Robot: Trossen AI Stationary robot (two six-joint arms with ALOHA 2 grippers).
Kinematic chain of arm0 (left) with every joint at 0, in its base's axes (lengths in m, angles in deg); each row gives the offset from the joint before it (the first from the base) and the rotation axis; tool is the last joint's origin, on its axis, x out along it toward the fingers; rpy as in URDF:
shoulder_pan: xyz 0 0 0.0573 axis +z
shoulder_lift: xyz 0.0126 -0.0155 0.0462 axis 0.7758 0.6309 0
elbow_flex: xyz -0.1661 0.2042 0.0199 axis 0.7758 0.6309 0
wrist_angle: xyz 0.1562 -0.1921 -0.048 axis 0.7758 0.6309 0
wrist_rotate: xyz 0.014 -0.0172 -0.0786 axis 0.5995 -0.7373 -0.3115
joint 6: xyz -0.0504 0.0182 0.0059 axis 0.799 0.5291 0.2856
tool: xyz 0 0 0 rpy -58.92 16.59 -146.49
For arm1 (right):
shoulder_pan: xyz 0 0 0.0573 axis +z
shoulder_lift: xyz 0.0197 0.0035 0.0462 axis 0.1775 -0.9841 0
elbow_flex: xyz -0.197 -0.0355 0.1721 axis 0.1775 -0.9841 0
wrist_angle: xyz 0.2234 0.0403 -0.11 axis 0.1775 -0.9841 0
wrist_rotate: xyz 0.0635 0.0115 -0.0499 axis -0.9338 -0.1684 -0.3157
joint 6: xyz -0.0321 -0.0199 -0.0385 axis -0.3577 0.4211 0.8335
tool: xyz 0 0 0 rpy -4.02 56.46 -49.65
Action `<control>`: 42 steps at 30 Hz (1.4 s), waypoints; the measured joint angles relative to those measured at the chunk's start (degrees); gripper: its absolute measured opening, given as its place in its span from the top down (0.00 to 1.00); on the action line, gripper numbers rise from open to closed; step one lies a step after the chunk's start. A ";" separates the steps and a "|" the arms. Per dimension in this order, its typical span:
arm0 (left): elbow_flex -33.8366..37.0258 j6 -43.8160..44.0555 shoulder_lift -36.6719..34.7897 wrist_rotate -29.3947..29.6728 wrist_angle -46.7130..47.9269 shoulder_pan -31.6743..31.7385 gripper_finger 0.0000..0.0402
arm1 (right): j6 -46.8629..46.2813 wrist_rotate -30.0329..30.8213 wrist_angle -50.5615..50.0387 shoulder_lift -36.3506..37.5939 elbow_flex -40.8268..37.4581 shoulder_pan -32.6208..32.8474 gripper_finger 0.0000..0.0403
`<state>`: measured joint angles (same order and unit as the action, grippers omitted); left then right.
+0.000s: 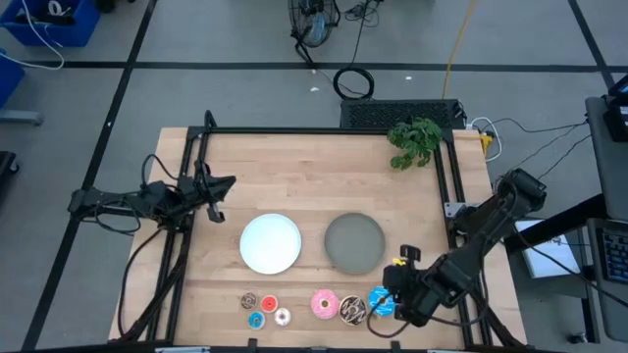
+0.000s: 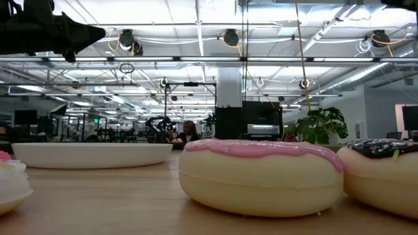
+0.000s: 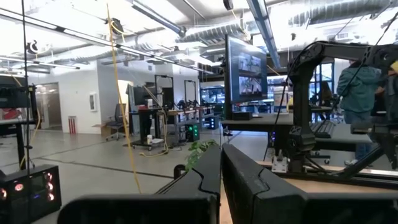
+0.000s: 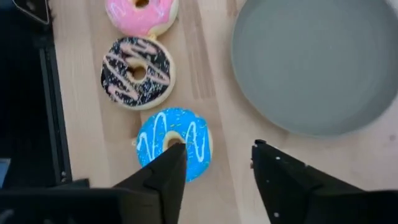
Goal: Pick & Place donuts
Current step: Put the big blue donut into the gray plate
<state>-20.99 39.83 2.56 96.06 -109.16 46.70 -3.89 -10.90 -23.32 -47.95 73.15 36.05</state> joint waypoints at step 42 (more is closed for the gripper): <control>0.00 -1.89 0.00 2.07 0.63 -0.02 0.95 | -1.27 -5.94 30.27 -2.10 -21.26 -1.66 0.44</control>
<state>-20.99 37.94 2.56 98.13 -108.53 46.68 -5.16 -16.84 6.95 -50.05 51.89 34.38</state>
